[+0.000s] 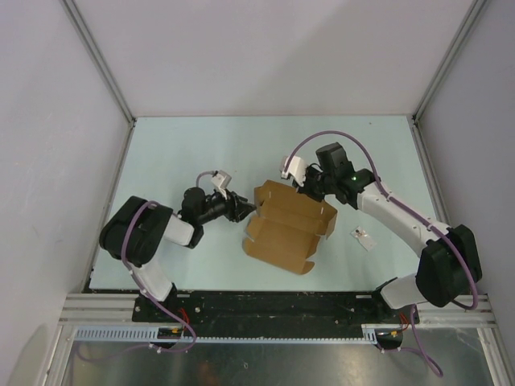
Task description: Fold the paper box
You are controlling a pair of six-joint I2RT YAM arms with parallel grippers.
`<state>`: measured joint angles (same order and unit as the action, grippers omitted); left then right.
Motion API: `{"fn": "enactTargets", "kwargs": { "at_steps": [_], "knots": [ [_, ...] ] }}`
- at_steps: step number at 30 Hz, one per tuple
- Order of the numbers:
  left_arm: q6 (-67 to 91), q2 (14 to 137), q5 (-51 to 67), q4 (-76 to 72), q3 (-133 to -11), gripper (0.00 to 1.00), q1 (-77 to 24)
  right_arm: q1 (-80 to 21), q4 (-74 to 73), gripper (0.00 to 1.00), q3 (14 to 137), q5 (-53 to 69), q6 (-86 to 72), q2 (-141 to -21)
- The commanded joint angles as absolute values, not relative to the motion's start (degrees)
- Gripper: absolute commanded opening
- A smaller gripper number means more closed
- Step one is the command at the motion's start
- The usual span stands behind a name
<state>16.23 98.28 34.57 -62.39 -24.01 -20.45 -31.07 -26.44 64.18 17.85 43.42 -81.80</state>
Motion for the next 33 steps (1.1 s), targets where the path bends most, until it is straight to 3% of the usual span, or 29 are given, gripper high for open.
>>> {"fn": "enactTargets", "kwargs": {
  "at_steps": [1, 33],
  "knots": [
    [14.24, 99.84, 37.35, -65.21, -26.01, 0.57, -21.53, -32.17, -23.38, 0.00, 62.93, 15.82, 42.80, -79.89],
    [13.62, 105.29, 39.55, -67.15, -29.71, 0.56, -23.55, -35.95, -22.33, 0.00, 59.68, 12.75, 41.31, -79.63]
  ]
}}
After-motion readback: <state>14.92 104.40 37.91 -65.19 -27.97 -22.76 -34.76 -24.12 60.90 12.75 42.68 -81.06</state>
